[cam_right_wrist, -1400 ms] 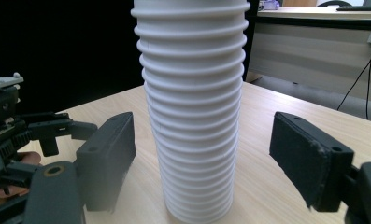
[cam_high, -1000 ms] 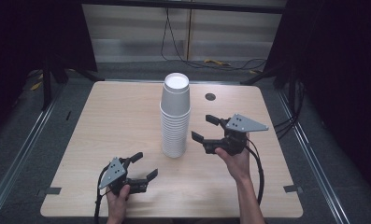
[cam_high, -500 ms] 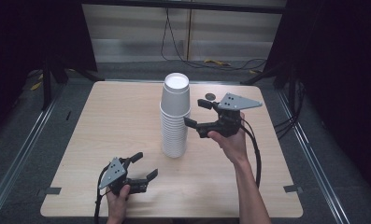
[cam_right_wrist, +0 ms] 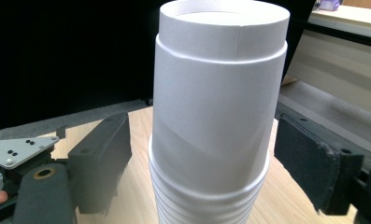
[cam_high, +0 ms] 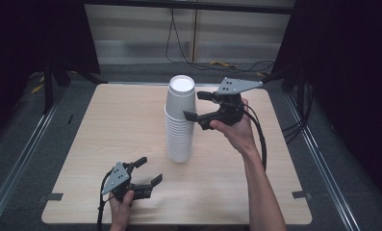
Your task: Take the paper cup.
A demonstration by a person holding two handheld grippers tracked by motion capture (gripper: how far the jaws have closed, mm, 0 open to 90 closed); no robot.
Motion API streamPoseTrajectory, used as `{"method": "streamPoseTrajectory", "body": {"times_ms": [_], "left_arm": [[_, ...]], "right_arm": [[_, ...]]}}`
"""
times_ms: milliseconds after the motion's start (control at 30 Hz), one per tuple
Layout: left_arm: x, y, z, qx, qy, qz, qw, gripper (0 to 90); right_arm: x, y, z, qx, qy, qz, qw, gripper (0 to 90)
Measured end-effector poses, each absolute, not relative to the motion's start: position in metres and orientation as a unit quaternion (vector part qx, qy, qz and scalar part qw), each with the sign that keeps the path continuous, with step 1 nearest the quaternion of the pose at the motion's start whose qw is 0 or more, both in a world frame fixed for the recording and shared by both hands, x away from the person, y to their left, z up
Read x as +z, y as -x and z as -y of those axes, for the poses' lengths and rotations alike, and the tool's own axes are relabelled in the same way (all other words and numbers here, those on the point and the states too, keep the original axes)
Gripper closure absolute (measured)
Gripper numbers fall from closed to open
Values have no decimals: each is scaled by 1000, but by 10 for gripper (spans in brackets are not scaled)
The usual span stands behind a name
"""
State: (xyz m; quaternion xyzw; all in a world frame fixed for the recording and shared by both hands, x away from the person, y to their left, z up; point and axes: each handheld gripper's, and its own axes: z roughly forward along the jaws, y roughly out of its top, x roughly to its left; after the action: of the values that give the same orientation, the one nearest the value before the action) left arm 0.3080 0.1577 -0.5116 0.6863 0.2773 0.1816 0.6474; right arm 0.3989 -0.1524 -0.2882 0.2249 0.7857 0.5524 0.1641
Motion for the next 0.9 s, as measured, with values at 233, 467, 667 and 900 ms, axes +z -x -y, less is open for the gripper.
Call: {"method": "streamPoseTrajectory", "body": {"times_ms": [233, 467, 667, 900], "left_arm": [[-511, -308, -158, 185, -689, -272, 646, 156], [-511, -308, -158, 184, -690, -272, 645, 156], [-511, -308, -158, 187, -691, -273, 643, 156], [-511, -308, -157, 182, -689, -275, 645, 156]], "right_arm": [[-279, -409, 147, 537, -222, -800, 153, 173], [-272, -417, 142, 522, -221, -811, 144, 161], [-266, -423, 135, 508, -211, -824, 133, 145], [-260, -430, 127, 502, -209, -828, 133, 151]]}}
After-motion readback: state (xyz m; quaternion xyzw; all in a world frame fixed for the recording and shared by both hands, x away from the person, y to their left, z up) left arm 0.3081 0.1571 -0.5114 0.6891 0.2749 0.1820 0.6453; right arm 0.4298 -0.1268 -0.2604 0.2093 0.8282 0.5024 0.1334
